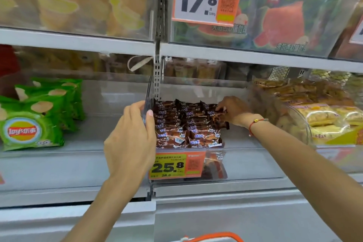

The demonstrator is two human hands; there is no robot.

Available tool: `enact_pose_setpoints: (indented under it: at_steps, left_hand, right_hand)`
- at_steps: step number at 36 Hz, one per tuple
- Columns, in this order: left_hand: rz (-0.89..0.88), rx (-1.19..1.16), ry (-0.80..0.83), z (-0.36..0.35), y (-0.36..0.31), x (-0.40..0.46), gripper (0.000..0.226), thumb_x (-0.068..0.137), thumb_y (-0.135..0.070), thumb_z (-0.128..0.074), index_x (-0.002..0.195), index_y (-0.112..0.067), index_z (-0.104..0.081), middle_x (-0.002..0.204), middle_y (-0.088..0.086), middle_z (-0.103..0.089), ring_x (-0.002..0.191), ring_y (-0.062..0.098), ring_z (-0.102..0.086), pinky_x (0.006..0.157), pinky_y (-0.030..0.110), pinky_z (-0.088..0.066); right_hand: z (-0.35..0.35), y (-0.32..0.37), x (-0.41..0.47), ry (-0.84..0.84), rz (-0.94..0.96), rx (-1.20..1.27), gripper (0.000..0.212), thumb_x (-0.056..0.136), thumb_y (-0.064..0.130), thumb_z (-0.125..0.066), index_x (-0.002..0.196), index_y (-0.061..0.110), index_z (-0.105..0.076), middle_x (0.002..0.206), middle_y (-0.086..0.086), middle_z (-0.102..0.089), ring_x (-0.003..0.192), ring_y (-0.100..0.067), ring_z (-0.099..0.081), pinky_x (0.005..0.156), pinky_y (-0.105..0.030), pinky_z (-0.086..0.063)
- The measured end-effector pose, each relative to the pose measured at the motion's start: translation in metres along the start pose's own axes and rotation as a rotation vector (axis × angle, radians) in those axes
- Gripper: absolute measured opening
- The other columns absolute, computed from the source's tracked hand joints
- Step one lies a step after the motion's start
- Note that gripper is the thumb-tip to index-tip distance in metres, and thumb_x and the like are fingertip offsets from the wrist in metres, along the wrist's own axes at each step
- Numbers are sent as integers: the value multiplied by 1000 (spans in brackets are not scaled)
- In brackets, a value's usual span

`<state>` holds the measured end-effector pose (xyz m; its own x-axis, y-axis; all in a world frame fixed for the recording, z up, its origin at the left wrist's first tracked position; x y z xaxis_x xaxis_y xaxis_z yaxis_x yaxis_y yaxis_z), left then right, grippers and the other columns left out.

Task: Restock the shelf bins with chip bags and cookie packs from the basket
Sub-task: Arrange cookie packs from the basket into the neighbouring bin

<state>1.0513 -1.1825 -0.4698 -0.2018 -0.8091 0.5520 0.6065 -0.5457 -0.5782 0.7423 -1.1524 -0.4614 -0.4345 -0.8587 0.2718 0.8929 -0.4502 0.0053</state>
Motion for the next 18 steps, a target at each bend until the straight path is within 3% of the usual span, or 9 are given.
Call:
enact_pose_setpoints:
  at_steps: [4,10,14,18]
  left_hand:
    - [-8,13,-5,0,-1,0,38,99,-42,-21,126,-30,-44,117,-10,-56,82,11,-49,63,29,-29]
    - [-6,-2,-21,-1,0,-1,36,99,-42,-23,124,-29,-45,107,-9,-58,77,11,-42,62,30,-29]
    - [-30,5,-33,-2,0,0,38,98,-43,-20,122,-29,-45,109,-11,-55,77,9,-42,60,30,-27]
    - [-37,15,-40,-4,1,0,38,98,-42,-20,122,-28,-46,113,-11,-55,84,14,-53,60,30,-27]
  right_hand:
    - [-1,7,0,54,88,-98,41,83,26,-72,122,23,-61,121,-2,-62,111,-25,-54,88,-33,-45]
    - [3,10,1,-21,105,-164,36,84,24,-71,118,22,-60,120,-4,-62,108,-25,-55,86,-33,-47]
    - [1,16,2,-9,99,-130,33,83,23,-71,114,19,-60,116,-5,-61,104,-26,-56,85,-34,-49]
    - [-3,18,2,20,76,-59,32,84,19,-69,114,17,-58,116,-8,-57,102,-28,-57,85,-33,-47]
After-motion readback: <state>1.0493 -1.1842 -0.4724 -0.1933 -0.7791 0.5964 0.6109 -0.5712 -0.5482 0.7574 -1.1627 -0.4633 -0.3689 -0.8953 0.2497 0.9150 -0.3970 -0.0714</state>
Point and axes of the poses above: each hand's wrist, its own x-axis towards the middle knuckle, its own z-axis out of the back of the hand, y = z × x, the point moved 1 cm from there along x, towards the middle knuckle
